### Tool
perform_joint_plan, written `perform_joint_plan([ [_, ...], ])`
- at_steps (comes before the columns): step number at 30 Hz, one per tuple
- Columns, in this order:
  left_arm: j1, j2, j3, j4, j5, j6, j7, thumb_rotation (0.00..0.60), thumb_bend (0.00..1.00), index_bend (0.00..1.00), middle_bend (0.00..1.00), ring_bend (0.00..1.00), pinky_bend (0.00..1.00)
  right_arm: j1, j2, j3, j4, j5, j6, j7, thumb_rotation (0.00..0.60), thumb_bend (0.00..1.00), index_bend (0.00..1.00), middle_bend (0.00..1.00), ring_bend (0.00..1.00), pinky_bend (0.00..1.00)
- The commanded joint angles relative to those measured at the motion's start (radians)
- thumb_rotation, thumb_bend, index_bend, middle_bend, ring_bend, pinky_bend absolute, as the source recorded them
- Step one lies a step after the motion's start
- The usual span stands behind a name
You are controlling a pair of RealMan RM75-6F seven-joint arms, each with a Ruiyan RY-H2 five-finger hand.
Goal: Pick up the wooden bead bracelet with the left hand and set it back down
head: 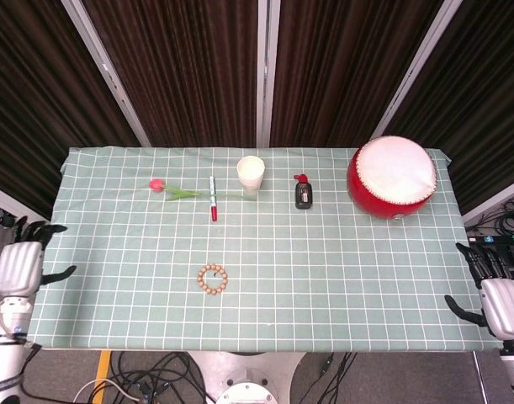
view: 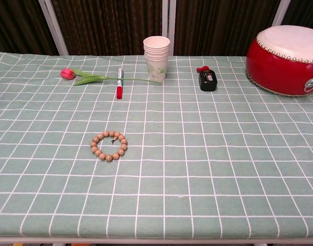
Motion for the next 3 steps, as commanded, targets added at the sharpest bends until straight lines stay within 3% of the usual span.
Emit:
perform_joint_plan([
  [1, 0.069, 0.025, 0.042, -0.035, 0.006, 0.079, 0.022, 0.600, 0.05, 0.28, 0.29, 0.15, 0.02, 0.005, -0.005, -0.002, -0.003, -0.010, -0.003, -0.006, 0.600, 0.18, 0.01, 0.11, 0.00, 0.00],
  [3, 0.102, 0.025, 0.055, -0.061, 0.010, 0.117, 0.045, 0.600, 0.05, 0.28, 0.29, 0.15, 0.02, 0.009, -0.010, -0.004, -0.004, -0.021, -0.001, -0.008, 0.600, 0.18, 0.01, 0.11, 0.00, 0.00],
])
